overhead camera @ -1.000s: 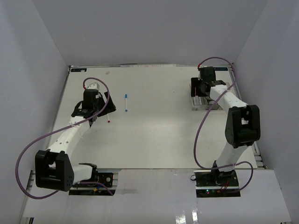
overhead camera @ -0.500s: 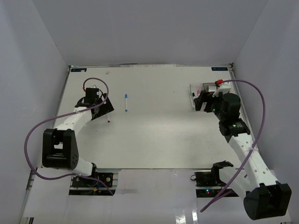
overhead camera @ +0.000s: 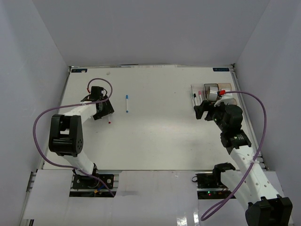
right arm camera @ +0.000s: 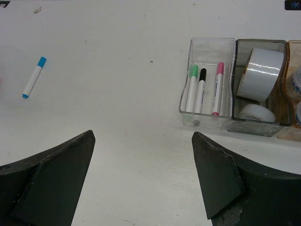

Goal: Sort the stationery into containers
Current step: Pick up the pen from the center of the board.

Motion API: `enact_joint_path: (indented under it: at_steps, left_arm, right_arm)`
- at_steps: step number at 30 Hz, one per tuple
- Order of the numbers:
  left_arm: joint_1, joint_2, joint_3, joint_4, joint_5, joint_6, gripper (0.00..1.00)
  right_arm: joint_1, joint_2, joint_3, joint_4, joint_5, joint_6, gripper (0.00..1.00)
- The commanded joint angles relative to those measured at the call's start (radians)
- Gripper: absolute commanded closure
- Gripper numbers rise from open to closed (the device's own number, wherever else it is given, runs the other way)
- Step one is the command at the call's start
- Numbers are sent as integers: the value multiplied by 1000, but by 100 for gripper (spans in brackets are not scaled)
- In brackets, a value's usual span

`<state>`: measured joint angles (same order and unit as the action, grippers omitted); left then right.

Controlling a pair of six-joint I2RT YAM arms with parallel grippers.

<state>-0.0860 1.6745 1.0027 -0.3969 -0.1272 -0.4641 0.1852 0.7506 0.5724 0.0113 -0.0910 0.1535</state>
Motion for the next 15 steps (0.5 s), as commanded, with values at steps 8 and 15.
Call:
enact_joint_path:
  at_steps: [8,15]
  left_arm:
    - [-15,30,30,-2,-32,5,41]
    - [-21,63,37,-10,-63,24,47]
  right_arm:
    - [0,9,-9,67,-21,9,10]
    - [0,12,-14,70,-23,8,10]
